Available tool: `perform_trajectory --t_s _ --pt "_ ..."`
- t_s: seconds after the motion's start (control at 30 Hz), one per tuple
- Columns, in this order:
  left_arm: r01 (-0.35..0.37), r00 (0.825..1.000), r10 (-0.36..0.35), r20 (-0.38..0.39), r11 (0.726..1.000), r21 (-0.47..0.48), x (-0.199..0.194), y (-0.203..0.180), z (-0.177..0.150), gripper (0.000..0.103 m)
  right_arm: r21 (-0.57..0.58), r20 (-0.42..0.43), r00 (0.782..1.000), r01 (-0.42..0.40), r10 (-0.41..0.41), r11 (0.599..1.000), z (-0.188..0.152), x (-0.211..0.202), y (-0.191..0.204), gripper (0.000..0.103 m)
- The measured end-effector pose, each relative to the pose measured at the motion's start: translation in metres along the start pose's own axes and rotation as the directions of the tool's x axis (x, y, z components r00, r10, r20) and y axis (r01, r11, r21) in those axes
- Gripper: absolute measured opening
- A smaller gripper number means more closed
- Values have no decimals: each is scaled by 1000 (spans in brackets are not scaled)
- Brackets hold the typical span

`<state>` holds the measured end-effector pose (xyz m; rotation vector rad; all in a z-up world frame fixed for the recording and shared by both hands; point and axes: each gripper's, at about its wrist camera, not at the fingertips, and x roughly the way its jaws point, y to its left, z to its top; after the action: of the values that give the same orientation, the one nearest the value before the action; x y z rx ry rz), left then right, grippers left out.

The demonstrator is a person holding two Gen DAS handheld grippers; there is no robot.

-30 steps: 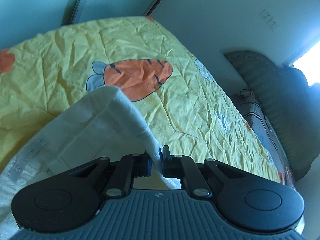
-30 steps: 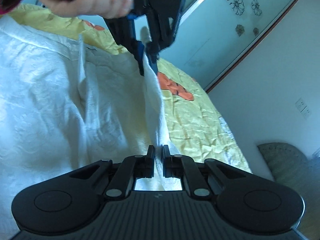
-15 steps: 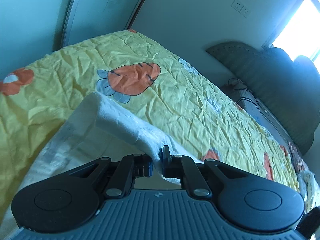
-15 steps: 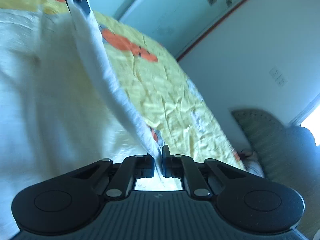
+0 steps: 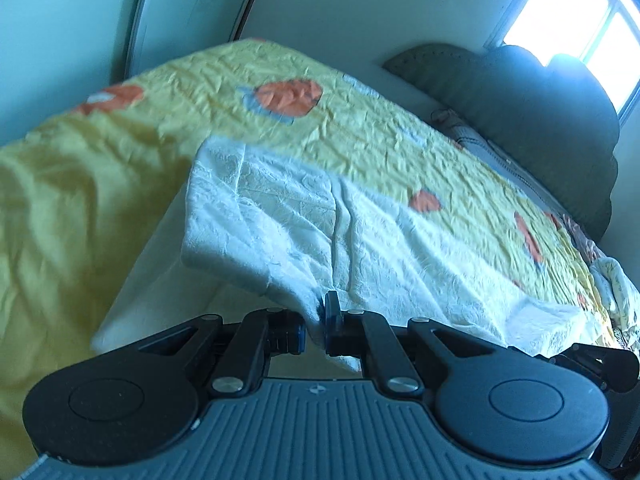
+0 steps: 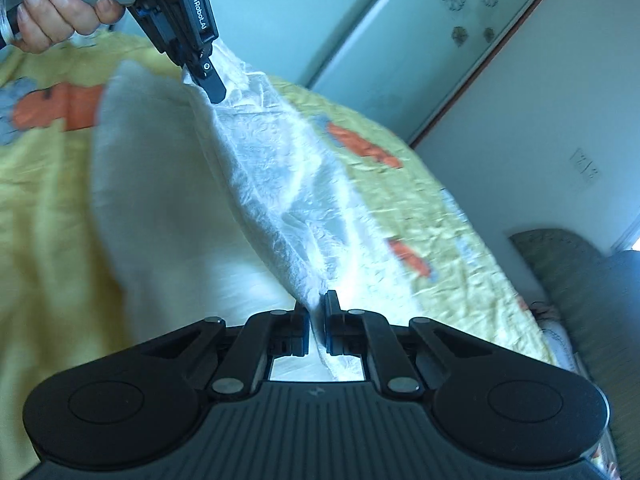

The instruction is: Fold towel

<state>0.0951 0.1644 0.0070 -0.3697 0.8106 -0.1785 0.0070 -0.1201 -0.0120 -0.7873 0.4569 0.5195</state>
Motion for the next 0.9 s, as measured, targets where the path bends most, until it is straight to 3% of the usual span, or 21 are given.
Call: perform_trajectory --t_s 0.17,0.57,0.67,0.9 --pt "3 1000 -4 -17 999 -46 -3 13 -20 8 40 -12 1000 -26 27 999 -7 -12 18 6" --pt "-69 996 71 54 997 -29 -23 12 -26 8 81 17 997 -71 70 994 -6 -18 23 7" --pt "-88 995 89 39 995 -44 -17 17 -28 8 77 23 997 -81 79 994 -4 -17 27 7" --pt "-145 987 143 75 989 25 -13 9 -35 9 88 3 997 -78 78 993 -6 -4 32 7"
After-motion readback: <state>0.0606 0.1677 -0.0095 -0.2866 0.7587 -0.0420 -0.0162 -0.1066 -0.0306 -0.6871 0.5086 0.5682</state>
